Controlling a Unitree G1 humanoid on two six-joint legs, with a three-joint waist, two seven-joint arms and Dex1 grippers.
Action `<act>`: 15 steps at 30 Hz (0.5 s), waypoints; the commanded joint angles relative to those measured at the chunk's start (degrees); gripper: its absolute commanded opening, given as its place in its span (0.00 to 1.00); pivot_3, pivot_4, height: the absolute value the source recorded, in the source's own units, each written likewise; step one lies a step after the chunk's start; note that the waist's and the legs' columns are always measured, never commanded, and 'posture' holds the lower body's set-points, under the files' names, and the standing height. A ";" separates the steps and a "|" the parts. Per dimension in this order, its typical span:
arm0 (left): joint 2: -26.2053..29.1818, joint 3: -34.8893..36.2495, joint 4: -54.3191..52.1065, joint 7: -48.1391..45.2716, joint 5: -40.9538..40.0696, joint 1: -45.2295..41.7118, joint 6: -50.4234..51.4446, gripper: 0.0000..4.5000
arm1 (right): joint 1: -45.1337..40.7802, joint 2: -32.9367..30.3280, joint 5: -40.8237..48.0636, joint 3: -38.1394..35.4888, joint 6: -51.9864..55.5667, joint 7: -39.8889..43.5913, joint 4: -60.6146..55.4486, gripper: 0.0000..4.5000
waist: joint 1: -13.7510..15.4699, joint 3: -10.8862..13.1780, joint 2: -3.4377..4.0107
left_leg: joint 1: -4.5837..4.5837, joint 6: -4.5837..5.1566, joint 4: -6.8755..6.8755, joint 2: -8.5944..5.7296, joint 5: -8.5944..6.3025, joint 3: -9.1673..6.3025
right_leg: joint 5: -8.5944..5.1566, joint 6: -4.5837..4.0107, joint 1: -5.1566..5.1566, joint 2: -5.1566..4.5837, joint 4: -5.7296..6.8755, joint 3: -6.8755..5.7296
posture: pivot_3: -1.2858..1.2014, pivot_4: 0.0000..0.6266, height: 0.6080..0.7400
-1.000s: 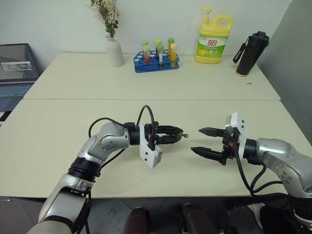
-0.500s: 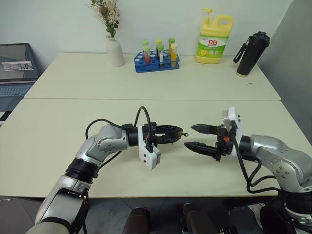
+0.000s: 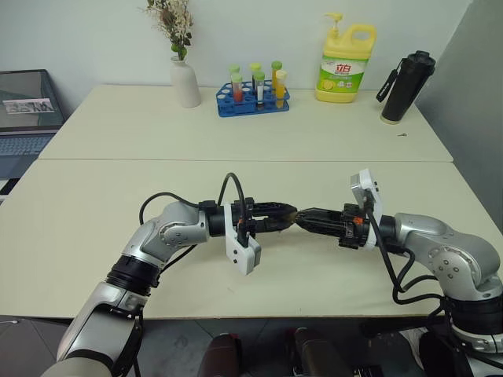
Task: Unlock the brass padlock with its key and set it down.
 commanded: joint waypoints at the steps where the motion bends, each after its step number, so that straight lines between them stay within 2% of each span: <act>1: 0.63 0.53 -2.50 1.48 -0.13 -0.22 -0.02 0.21 | -2.06 -0.15 2.64 -0.89 0.90 1.07 -0.61 0.03 | -0.01 0.00 0.00 | 0.00 0.00 0.00 0.00 0.00 0.00 | 0.00 0.00 0.00 0.00 0.00 0.01 | 0.52 0.24 1.00; 15: 1.48 0.36 -3.62 2.59 -0.11 0.51 0.75 0.21 | -4.03 -2.93 3.27 -0.51 1.45 5.84 1.37 0.03 | 0.01 0.00 0.00 | 0.00 0.00 0.00 0.00 0.00 0.00 | 0.00 0.00 0.00 -0.01 0.00 0.00 | 0.52 0.24 1.00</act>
